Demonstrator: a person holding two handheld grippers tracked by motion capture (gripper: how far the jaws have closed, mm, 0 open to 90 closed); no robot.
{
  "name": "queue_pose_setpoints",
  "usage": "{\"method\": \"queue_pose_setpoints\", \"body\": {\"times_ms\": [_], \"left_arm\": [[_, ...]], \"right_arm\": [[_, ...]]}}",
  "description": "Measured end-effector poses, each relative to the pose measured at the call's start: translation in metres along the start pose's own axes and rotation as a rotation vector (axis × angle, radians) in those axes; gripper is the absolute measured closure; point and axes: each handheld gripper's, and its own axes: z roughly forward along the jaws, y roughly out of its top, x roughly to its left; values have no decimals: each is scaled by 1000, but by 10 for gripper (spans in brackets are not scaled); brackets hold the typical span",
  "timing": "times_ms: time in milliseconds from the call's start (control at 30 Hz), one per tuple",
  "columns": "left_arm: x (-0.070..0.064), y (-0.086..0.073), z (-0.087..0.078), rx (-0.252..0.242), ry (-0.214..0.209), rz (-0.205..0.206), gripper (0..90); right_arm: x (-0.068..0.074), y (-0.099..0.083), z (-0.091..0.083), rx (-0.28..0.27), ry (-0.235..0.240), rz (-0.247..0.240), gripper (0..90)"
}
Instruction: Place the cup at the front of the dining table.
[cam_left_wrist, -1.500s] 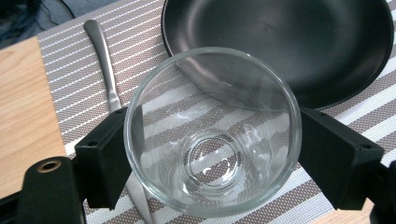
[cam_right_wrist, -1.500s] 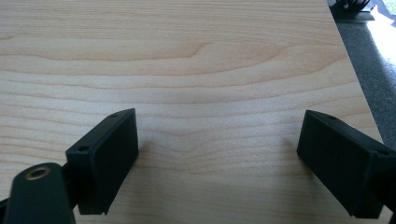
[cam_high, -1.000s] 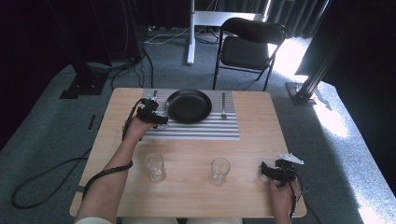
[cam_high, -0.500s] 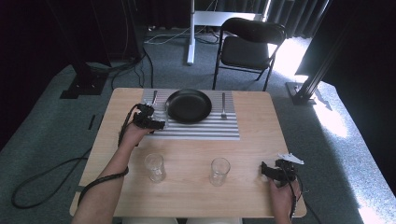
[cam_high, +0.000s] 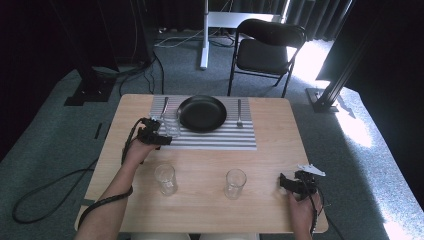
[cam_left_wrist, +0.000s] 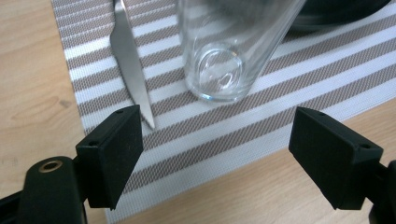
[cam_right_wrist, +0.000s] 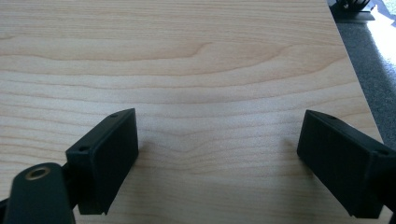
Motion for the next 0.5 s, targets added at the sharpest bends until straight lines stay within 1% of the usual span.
{"method": "queue_pose_setpoints", "body": {"times_ms": [67, 100, 167, 300, 400, 433, 500], "left_arm": [[0, -2, 0, 1, 5, 5, 183], [1, -5, 0, 7, 13, 12, 183], [4, -10, -1, 9, 6, 2, 183], [8, -17, -5, 6, 16, -4, 183], [10, -22, -9, -5, 19, -13, 183], [11, -24, -11, -17, 19, -19, 183], [13, -29, -12, -6, 17, -23, 183]], "right_arm": [[0, 0, 0, 0, 0, 0, 120], [0, 0, 0, -1, 0, 0, 120], [0, 0, 0, 0, 0, 0, 120], [0, 0, 0, 0, 0, 0, 120], [0, 0, 0, 0, 0, 0, 120], [0, 0, 0, 0, 0, 0, 120], [0, 0, 0, 0, 0, 0, 120]]}}
